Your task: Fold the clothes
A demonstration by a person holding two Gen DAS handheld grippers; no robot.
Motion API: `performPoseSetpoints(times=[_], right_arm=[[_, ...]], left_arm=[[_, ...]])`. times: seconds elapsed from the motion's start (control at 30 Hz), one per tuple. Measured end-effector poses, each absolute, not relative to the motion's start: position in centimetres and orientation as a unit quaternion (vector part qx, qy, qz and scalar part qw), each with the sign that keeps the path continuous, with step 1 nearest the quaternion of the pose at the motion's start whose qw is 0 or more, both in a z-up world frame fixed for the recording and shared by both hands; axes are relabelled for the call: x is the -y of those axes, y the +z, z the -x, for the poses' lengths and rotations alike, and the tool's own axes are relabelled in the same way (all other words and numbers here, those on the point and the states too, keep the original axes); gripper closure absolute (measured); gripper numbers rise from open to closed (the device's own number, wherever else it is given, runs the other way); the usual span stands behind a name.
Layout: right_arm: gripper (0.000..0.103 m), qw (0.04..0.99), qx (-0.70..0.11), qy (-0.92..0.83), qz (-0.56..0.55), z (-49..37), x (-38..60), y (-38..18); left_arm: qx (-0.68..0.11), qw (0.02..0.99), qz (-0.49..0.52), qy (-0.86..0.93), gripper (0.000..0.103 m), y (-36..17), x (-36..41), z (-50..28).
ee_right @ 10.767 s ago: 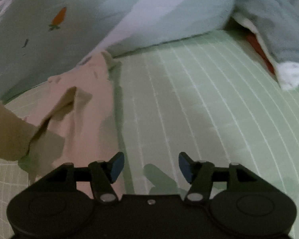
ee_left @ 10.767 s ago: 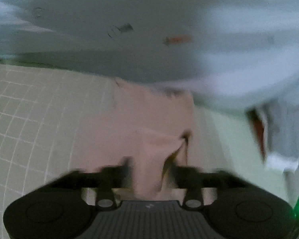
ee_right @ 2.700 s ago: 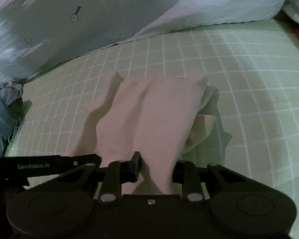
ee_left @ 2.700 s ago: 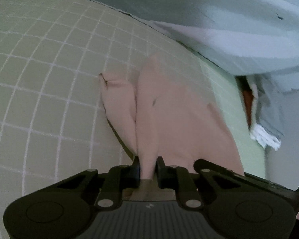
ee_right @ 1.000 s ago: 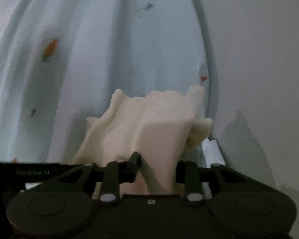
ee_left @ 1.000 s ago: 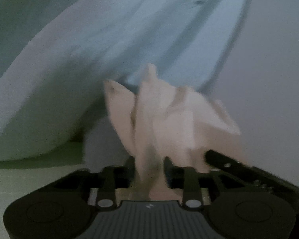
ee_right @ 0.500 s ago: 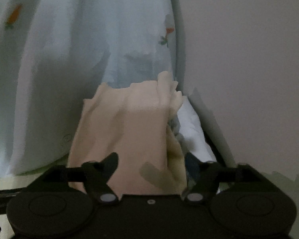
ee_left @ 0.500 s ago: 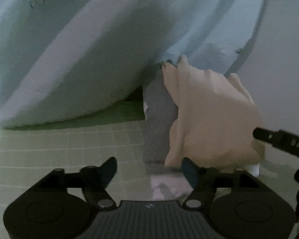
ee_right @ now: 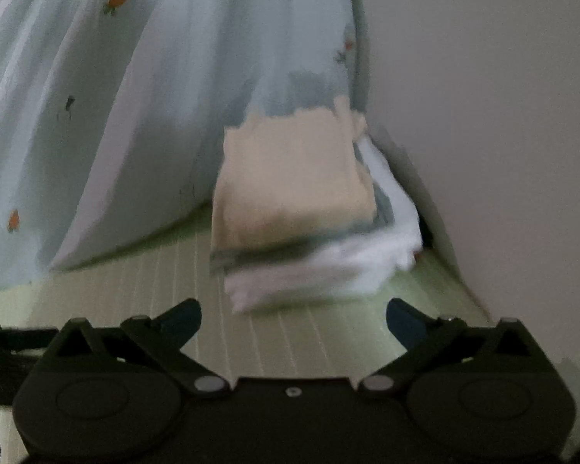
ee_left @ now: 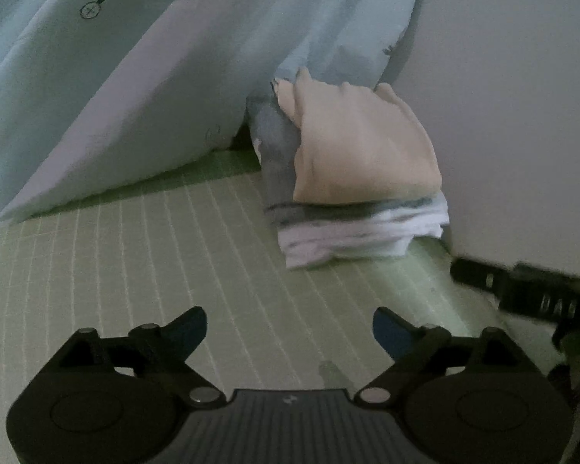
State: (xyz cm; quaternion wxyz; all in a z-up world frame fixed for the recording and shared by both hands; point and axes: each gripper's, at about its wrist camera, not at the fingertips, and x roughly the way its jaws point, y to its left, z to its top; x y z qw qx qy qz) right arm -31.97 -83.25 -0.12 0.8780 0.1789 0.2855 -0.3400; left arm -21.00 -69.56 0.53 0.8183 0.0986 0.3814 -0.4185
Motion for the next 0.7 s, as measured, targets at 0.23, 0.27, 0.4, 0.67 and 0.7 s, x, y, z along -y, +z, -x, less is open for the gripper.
performPoseSetpoints(times=[0.23,0.27,0.4,0.67,0.7], right_arm=[[0.000,0.859,-0.303,-0.355,-0.212,34.9,79.4,-1.8],[0.000,0.857,-0.303,-0.359,-0.213,35.3,79.0,-1.9],[0.000,0.852,-0.297,-0.372,-0.216,36.3,78.0,-1.8],[0.000,0.852,-0.292,-0.380,-0.212,37.2,76.4,-1.3],[0.000,0.853,-0.290,-0.379,-0.213,37.4,76.3,-1.3]], left_arm=[[-0.378,0.815,-0.107,-0.427,0.000,0.5,67.6,22.5],[-0.377,0.813,-0.111,-0.429,0.000,0.4,67.5,22.6],[-0.362,0.805,-0.130,-0.452,0.000,0.5,66.7,23.8],[-0.348,0.801,-0.138,-0.468,0.000,0.8,65.8,24.8],[-0.347,0.800,-0.135,-0.471,0.000,0.9,65.7,24.8]])
